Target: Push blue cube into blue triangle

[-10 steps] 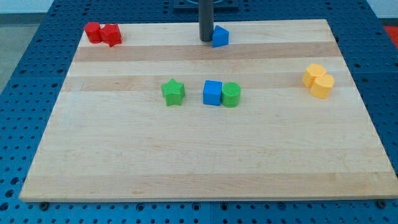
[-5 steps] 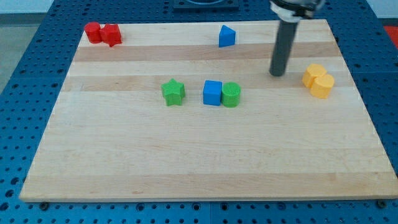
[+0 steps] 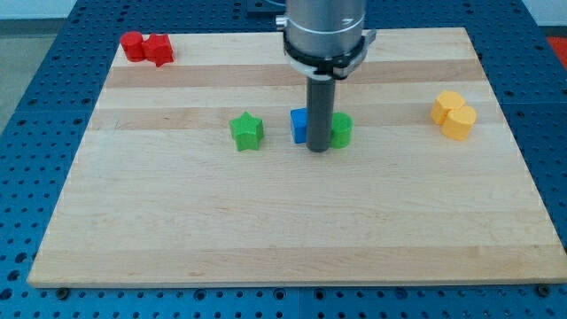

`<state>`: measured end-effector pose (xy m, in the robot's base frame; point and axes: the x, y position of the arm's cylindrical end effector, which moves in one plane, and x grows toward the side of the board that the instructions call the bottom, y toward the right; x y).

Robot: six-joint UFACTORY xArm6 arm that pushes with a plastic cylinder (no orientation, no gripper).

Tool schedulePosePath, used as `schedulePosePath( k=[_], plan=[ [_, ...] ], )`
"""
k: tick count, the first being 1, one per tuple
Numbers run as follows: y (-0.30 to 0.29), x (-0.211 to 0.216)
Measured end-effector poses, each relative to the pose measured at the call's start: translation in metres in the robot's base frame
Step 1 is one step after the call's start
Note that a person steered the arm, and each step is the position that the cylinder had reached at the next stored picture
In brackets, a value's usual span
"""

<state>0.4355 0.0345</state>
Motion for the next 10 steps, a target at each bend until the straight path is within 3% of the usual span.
schedulePosePath(
  k=[1, 3, 4, 6, 10],
  plan=[
    [-0.014, -0.026],
    [-0.080, -0.022],
    [-0.086, -0.022],
    [-0.039, -0.039],
    [-0.111, -0.071]
  ],
)
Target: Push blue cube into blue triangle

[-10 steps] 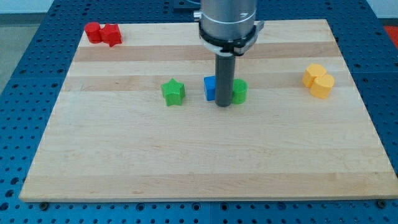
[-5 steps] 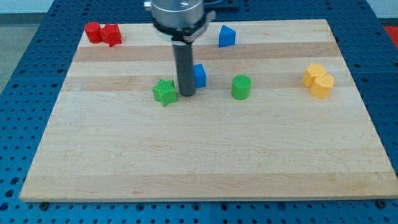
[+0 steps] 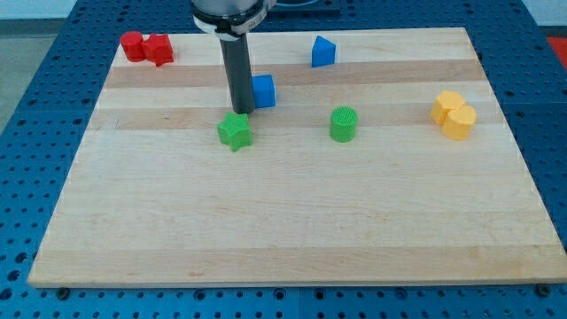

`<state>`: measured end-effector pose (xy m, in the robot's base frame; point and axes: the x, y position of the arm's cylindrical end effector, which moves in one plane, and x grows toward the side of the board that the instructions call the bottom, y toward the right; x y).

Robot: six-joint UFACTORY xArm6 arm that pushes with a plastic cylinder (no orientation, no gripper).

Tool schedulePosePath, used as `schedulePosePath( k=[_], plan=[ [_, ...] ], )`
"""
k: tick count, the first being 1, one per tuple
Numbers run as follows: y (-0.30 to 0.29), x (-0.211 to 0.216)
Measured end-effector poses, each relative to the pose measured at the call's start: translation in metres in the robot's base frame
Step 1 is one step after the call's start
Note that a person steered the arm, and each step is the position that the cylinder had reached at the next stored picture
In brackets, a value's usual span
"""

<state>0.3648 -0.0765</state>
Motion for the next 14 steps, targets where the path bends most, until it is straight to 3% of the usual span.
schedulePosePath(
  k=[2, 4, 12, 14],
  plan=[
    [0.038, -0.020],
    [0.022, -0.044],
    [0.098, -0.050],
    [0.098, -0.089]
  ],
)
